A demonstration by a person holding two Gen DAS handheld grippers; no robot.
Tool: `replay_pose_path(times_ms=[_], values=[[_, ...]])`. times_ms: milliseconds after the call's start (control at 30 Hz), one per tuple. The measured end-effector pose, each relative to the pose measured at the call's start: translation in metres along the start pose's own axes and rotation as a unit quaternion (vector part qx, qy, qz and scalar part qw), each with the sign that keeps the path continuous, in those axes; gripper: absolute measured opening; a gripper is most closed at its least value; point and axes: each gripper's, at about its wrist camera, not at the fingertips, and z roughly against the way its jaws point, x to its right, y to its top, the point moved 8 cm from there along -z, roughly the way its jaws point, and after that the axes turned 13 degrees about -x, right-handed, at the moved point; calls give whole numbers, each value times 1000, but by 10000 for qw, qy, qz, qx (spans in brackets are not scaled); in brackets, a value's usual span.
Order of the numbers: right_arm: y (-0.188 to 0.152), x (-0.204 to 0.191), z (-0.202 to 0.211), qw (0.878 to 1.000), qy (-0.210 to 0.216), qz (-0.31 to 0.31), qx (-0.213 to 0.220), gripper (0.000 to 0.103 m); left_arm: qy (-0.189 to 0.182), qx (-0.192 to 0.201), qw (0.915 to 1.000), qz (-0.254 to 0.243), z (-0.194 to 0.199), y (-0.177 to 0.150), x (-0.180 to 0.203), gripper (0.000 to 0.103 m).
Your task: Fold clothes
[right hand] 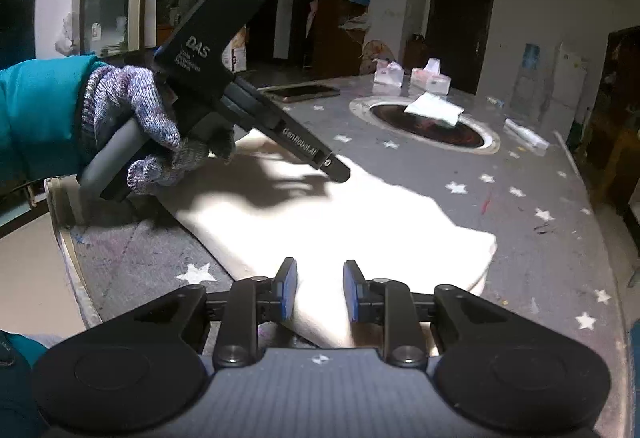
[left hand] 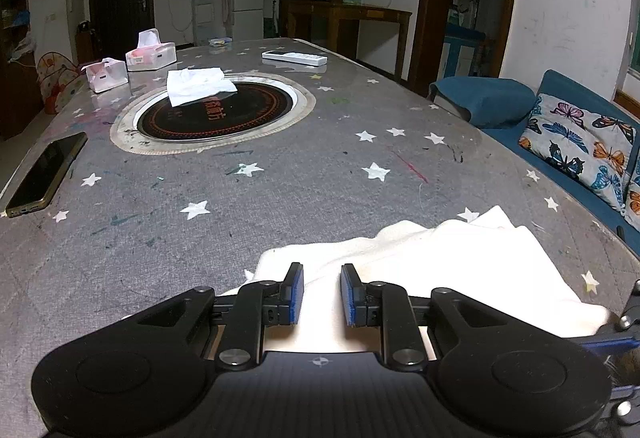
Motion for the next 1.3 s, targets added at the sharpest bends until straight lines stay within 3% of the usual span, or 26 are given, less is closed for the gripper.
replay_pose_path(times_ms=[300,500,600,767,967,1100,1300], values=[[-20,10,11,9991,118,-399,29,34,55,25,10000,-9,0,-1,1,24],[-20,18,15,9979,245,-605,-45,35,81,61,9999,-20,1,-2,2,26],[-14,27,9,9965,276,-790,-17,36,25,164,9999,-38,6,-2,3,36],[-3,40,0,9934,327,-1099,29,36,-73,470,9989,4,36,-5,7,34],[-4,44,-7,9924,313,-1188,-32,37,-333,532,9979,-186,71,-41,24,32],[0,41,-6,9932,297,-1122,-5,41,-442,424,9981,-119,75,-71,31,29],[-1,39,-11,9934,296,-1105,-97,43,-541,361,9972,374,69,-88,16,29]])
